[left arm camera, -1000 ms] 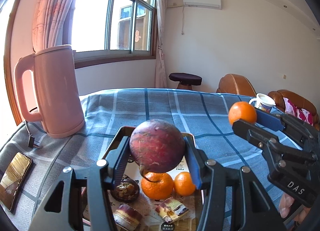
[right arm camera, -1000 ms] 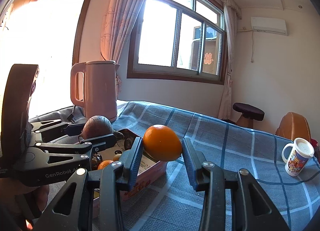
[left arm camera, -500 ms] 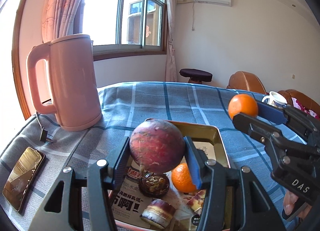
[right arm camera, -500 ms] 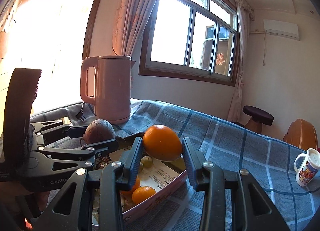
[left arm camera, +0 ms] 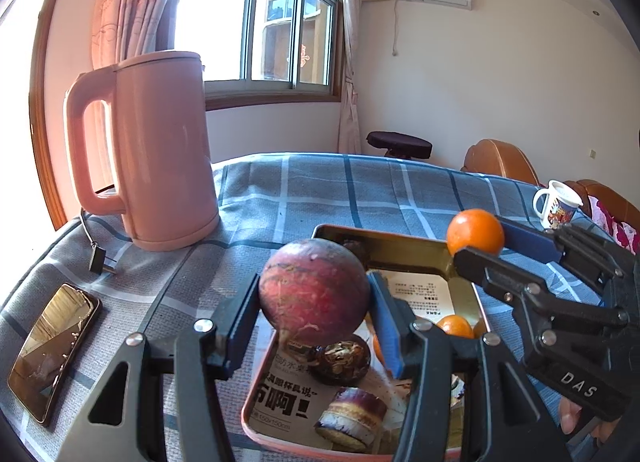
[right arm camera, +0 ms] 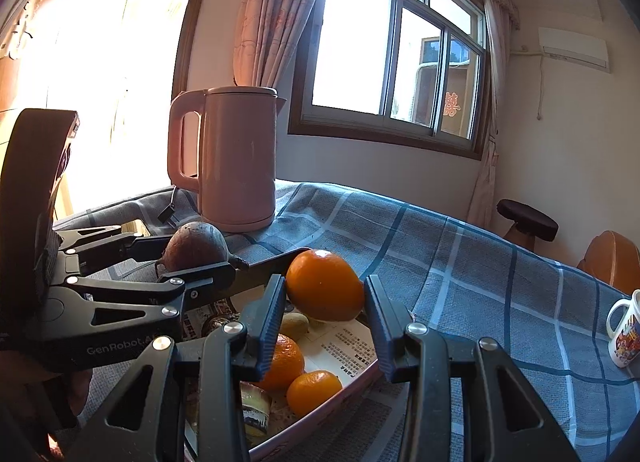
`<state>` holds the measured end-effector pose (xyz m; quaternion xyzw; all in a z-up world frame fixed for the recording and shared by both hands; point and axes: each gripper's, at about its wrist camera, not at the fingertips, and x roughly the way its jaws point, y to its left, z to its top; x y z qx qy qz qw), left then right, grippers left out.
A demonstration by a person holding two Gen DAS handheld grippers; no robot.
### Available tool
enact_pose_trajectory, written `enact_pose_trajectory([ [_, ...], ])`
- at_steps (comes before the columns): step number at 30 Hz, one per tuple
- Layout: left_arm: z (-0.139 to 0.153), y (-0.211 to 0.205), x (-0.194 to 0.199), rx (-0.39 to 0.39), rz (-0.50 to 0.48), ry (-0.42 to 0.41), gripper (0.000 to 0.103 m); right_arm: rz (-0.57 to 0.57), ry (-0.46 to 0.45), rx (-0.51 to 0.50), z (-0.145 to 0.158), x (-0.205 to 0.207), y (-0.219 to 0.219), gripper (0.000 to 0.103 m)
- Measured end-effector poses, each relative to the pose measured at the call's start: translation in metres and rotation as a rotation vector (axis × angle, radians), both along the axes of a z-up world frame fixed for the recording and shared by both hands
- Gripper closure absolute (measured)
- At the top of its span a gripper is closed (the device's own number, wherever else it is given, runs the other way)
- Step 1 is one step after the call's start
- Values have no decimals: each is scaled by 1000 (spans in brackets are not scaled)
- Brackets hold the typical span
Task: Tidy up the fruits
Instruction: 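Lower both fruits into the tin and open both tools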
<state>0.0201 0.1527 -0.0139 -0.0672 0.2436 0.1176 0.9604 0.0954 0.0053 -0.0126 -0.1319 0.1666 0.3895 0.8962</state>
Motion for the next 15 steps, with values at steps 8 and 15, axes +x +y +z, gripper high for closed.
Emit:
enact_pose_trajectory([
  [8, -4, 5, 2, -3, 3, 19, 48, -4, 36, -26, -13, 5, 10, 61],
  [15, -8, 5, 6, -2, -11, 54, 48, -6, 73, -53, -18, 12, 14, 61],
])
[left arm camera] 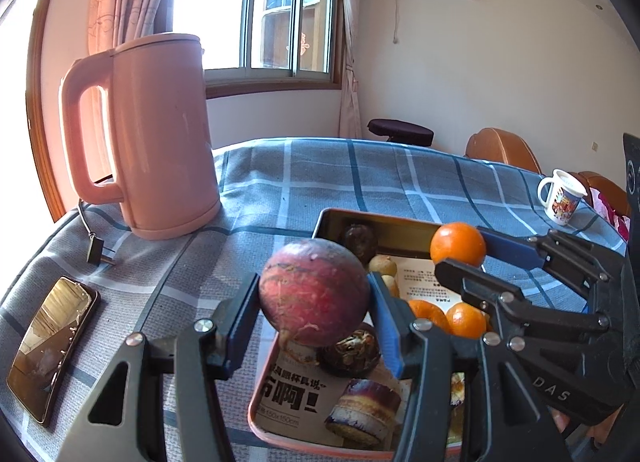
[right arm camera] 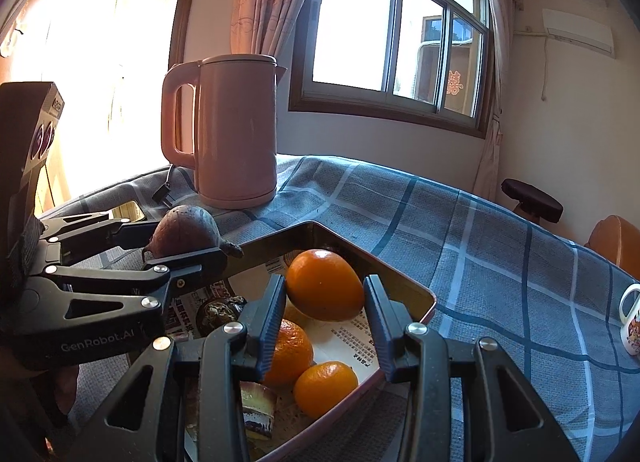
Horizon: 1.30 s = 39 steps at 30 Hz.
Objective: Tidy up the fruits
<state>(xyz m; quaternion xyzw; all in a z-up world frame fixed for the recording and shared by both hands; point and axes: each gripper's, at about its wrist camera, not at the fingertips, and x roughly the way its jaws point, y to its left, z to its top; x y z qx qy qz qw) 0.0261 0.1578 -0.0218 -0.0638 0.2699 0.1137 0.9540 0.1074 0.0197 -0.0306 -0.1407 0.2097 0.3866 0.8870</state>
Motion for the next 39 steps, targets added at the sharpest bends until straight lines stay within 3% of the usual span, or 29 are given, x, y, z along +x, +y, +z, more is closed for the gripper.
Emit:
enact_pose_trajectory([
  [13, -3, -2, 5, -2, -17, 38, 48, 23, 87, -49, -9, 9, 8, 60],
  [16, -2, -3, 3, 5, -18, 30, 47, 7, 102, -53, -11, 12, 6, 56],
  [21, 1, -3, -6, 6, -1, -2, 33, -19, 90, -21, -8, 10, -4, 44],
  [26, 12, -4, -18, 7, 9, -66, 10, -47, 72, 4, -3, 3, -17, 41],
  [36, 30, -14, -31, 21, -5, -125, 6, -119, 68, 76, 17, -5, -57, 40],
  [39, 32, -18, -32, 25, -9, -130, 6, -145, 44, 97, 26, -10, -69, 32],
])
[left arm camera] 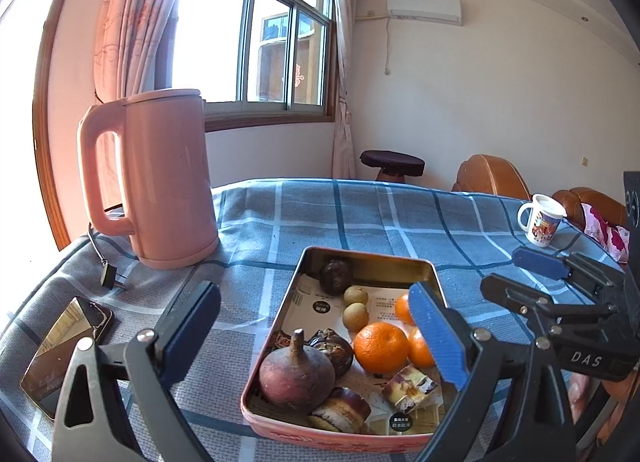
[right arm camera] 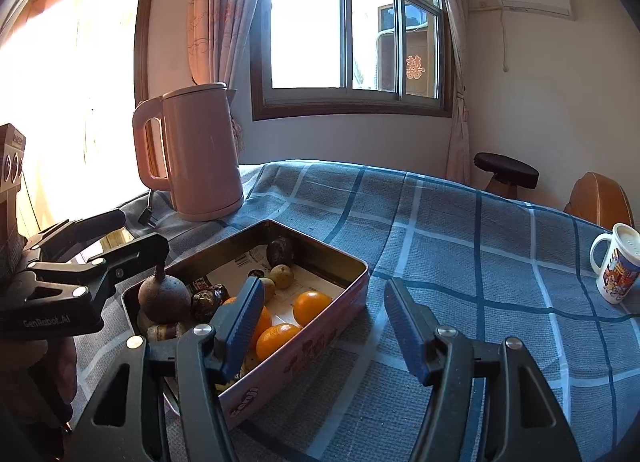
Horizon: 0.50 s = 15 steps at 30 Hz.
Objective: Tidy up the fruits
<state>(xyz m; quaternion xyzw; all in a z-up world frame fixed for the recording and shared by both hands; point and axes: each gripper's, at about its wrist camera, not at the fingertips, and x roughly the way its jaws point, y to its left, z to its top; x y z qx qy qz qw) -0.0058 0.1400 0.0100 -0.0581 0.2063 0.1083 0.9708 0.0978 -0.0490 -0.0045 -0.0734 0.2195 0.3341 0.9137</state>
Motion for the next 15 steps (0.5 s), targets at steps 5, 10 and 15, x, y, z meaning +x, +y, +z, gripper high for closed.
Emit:
enact_pose_trajectory([
  [5, 1, -7, 0, 10, -8, -1, 4, -22, -23, 32, 10, -7, -15, 27],
  [10, 2, -13, 0, 21, -14, 0, 4, -27, -31, 39, 12, -10, -19, 27],
  [15, 3, -14, 0, 19, -14, 0, 4, -33, -26, 39, 11, -11, -24, 27],
])
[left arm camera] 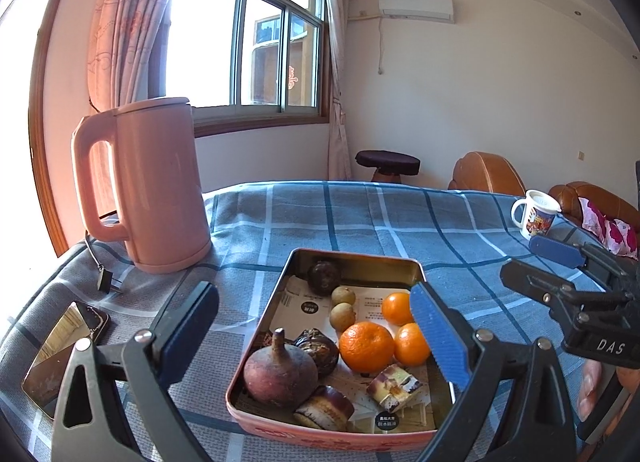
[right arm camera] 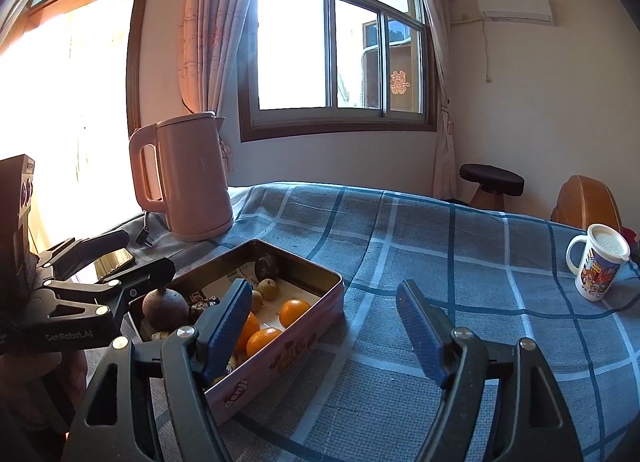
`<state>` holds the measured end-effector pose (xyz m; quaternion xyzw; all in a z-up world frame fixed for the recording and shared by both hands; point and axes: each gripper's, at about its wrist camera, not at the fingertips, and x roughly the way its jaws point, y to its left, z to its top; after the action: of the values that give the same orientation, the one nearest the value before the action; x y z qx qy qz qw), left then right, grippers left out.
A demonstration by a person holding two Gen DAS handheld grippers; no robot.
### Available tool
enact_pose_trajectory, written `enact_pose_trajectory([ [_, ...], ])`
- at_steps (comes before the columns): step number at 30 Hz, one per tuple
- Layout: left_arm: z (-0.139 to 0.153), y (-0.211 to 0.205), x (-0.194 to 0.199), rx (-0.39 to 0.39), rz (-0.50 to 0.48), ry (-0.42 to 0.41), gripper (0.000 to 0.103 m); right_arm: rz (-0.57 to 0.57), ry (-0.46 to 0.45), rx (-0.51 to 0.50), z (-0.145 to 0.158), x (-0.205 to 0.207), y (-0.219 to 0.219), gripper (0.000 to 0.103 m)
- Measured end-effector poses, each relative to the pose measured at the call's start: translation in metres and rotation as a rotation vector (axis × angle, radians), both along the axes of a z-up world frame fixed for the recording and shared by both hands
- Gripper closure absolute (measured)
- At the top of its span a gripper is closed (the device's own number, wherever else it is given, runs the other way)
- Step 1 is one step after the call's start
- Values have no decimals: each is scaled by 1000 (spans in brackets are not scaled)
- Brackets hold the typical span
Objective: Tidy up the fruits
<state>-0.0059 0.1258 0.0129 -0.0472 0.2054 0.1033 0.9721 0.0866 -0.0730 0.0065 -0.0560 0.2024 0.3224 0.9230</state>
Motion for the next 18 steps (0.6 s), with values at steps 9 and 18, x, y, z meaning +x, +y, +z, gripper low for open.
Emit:
enact_pose_trajectory([
  [9, 1, -2, 0, 4, -4, -1, 4, -8, 4, -1, 0, 0, -3, 27],
  [18, 1, -3, 1, 7, -3, 0, 2, -11, 6, -1, 0, 1, -3, 27],
])
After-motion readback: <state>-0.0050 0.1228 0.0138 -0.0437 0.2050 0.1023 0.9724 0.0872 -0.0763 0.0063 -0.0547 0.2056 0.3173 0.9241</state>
